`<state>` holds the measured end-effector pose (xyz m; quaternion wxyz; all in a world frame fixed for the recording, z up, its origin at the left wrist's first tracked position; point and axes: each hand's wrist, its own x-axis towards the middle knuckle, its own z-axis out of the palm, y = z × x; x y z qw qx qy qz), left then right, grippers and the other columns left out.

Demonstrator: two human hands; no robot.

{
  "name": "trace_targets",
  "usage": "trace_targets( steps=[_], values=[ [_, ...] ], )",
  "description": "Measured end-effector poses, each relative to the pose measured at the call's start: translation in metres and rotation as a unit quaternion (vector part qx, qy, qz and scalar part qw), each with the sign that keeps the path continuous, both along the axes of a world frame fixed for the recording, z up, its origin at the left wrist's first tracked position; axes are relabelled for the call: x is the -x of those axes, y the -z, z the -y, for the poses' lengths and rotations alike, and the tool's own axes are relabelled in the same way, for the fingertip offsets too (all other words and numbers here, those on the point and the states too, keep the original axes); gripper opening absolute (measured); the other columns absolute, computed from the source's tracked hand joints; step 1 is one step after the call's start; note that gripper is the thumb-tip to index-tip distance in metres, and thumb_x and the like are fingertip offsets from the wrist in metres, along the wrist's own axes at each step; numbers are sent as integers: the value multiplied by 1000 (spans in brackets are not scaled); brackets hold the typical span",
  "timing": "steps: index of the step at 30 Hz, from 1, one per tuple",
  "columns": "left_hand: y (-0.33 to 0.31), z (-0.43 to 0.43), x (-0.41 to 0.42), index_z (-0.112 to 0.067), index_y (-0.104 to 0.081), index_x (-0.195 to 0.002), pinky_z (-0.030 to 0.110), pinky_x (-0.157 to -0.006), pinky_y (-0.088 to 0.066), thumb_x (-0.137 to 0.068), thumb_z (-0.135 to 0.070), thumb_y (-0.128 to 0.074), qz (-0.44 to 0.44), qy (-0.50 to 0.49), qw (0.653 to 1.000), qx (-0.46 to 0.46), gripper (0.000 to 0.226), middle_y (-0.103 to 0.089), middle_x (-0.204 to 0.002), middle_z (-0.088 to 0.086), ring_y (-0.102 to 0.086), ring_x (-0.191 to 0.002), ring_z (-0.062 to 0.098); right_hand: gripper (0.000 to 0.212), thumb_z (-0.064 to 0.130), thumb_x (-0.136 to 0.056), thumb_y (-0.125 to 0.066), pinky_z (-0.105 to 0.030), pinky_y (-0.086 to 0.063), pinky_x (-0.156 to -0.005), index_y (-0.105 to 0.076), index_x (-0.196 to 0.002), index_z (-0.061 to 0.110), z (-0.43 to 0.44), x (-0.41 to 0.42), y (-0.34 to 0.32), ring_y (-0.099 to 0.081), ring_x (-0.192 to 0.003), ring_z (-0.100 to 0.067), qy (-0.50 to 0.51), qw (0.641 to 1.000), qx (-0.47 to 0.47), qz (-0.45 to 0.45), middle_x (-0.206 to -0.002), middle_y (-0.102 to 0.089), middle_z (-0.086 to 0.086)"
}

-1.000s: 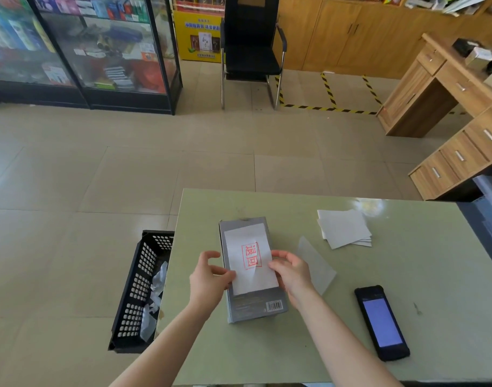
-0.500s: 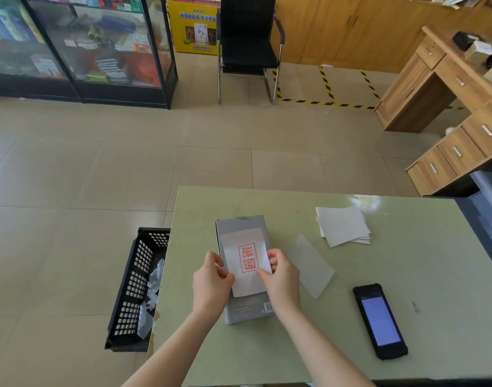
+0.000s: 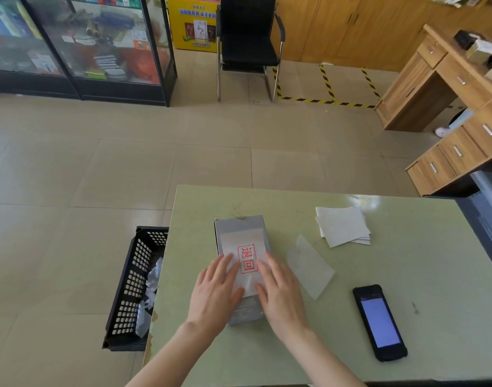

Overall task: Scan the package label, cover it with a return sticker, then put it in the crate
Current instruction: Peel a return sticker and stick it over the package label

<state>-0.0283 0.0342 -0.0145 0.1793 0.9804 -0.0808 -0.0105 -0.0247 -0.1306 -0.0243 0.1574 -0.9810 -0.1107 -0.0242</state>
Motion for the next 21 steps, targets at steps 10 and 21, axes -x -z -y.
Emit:
trace_targets(
  steps=[10, 21],
  values=[
    [13, -26, -46, -36, 7, -149, 42, -120, 0, -85, -69, -37, -117, 109, 986, -49, 85, 20, -157, -10, 15, -146, 17, 57, 40, -96, -18, -36, -1, -117, -17, -150, 21, -7, -34, 16, -4, -145, -5, -96, 990, 49, -95, -158, -9, 11],
    [12, -26, -86, -20, 25, -145, 50, -118, 10, -49, -87, -56, -164, 93, 978, -93, 143, 33, -153, -10, 32, -140, 15, 57, 39, -99, -19, -40, 8, -118, -1, -150, 21, -22, -104, 18, 6, -146, -8, -84, 988, 69, -109, -159, 3, 8]
  ],
)
